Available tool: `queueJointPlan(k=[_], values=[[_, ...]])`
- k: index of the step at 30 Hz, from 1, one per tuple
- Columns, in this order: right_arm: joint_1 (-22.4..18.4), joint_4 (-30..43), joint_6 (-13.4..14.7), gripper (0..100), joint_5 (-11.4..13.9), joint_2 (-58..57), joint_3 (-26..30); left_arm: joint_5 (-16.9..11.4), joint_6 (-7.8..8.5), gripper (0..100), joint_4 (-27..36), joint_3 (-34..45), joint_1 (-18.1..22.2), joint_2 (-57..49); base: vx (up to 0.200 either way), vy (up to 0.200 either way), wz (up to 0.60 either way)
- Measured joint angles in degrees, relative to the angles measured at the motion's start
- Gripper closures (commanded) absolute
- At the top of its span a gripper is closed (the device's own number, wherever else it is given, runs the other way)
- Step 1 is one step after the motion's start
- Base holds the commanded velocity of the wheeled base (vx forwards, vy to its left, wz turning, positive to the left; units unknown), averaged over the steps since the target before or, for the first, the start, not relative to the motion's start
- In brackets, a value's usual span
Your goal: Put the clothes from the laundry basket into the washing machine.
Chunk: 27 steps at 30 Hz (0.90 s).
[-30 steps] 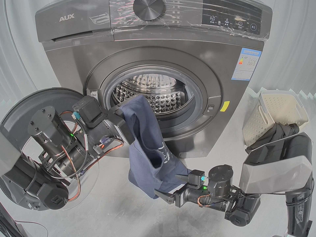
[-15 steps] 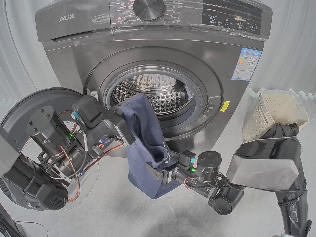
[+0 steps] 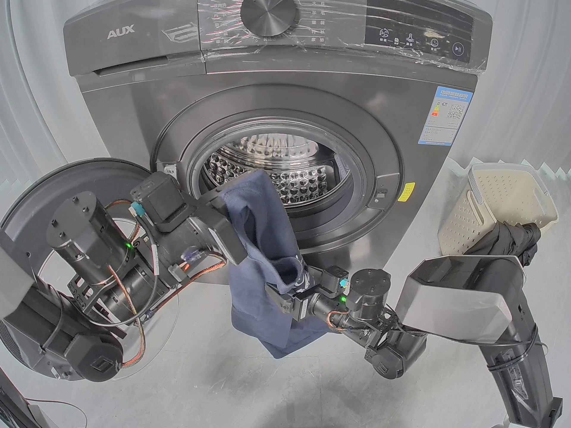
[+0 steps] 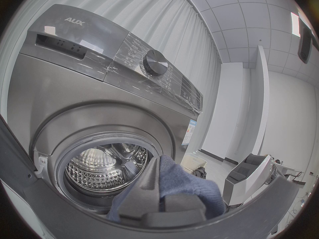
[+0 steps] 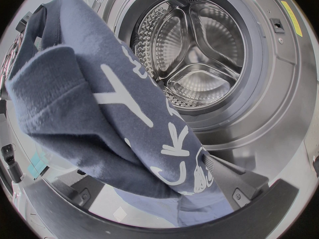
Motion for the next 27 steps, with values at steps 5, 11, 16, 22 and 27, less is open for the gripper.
queueJointPlan(k=[5, 11, 16, 22, 27], values=[[0.45, -0.32, 0.0, 100, 0.22, 0.9, -2.54, 0.0, -0.06, 100, -0.01, -0.06, -0.02, 0.0, 0.0, 0.0, 0.0], [0.67, -0.6, 0.11, 100, 0.22, 0.49, -2.32, 0.09, -0.28, 100, -0.01, -0.22, 0.49, 0.07, 0.0, 0.0, 0.0], [0.28, -0.49, 0.29, 100, 0.11, -2.9, 2.24, 0.28, -0.33, 100, -0.11, -0.6, 1.29, 0.24, 0.0, 0.0, 0.0], [-1.15, -0.54, 0.41, 100, 0.01, -10.58, 8.22, 0.23, -0.2, 100, -0.06, -0.57, 3.61, 0.88, 0.0, 0.0, 0.0], [-2.3, -0.62, 0.52, 100, -0.21, -16.92, 10.4, -0.02, 0.35, 100, 0.02, 2.56, 4.62, 2.82, 0.0, 0.0, 0.0]])
